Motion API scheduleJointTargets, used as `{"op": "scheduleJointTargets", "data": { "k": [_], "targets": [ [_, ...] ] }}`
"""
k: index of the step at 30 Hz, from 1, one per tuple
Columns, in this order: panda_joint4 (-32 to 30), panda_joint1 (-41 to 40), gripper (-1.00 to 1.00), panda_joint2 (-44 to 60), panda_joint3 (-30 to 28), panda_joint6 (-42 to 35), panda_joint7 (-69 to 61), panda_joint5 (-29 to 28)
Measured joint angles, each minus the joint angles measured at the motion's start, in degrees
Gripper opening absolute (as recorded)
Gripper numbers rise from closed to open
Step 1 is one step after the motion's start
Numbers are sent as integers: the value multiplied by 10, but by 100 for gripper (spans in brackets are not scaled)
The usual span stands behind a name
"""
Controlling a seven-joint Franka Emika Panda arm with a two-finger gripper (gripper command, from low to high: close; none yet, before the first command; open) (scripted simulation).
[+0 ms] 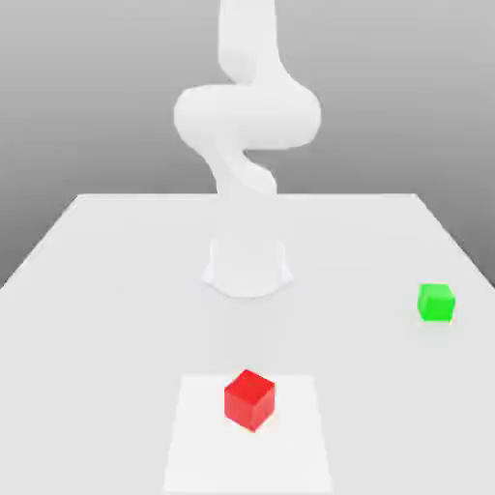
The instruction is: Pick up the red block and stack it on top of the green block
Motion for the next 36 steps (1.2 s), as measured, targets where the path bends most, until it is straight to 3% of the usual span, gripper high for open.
{"op": "scheduleJointTargets", "data": {
  "k": [7, 13, 19, 25, 26, 32, 36],
  "targets": [
    [-94, 25, 0, 151, -26, 91, -144, -45],
    [-174, 52, 0, 281, -61, 172, -291, -50],
    [-247, 71, 0, 405, -72, 253, -472, 11],
    [-238, 48, 0, 529, -37, 356, -527, 67],
    [-236, 43, -100, 545, -31, 369, -530, 71],
    [-235, 40, -100, 552, -27, 374, -531, 72],
    [-243, 48, -100, 496, -41, 327, -515, 51]
  ]
}}
